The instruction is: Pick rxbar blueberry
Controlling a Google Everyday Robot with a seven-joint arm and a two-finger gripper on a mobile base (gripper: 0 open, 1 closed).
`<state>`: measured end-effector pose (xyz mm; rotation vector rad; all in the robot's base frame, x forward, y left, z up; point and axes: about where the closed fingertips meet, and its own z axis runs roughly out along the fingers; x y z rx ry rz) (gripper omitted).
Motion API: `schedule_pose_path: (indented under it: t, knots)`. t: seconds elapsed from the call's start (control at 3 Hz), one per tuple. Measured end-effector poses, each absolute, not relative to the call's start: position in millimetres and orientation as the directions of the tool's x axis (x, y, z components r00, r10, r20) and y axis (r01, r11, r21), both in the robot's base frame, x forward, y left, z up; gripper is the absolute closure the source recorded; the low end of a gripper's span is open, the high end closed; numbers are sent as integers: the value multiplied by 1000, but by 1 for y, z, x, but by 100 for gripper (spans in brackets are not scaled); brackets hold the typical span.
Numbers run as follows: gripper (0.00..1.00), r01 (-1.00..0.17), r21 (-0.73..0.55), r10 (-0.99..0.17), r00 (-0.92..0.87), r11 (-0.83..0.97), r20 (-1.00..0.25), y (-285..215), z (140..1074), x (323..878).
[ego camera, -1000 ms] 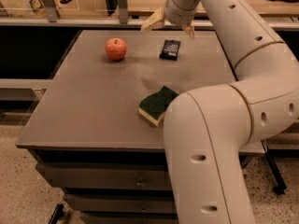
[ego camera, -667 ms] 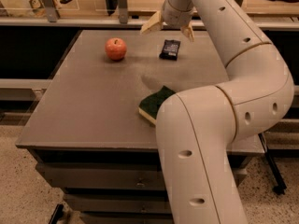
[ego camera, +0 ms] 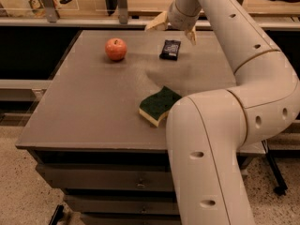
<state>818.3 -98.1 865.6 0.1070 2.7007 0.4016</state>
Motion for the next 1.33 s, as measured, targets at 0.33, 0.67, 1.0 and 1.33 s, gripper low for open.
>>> schedule_pose_path:
  t: [0.33, 0.67, 1.0, 1.33]
  knots:
    - [0, 25, 291, 147, -902, 956, -405, -100, 863, 827]
    - [0, 27, 264, 137, -901, 964, -412, -98, 857, 830]
    - [0, 4, 201, 83, -919, 980, -386, -90, 850, 825]
    - [0, -5, 149, 48, -934, 989, -353, -87, 844, 818]
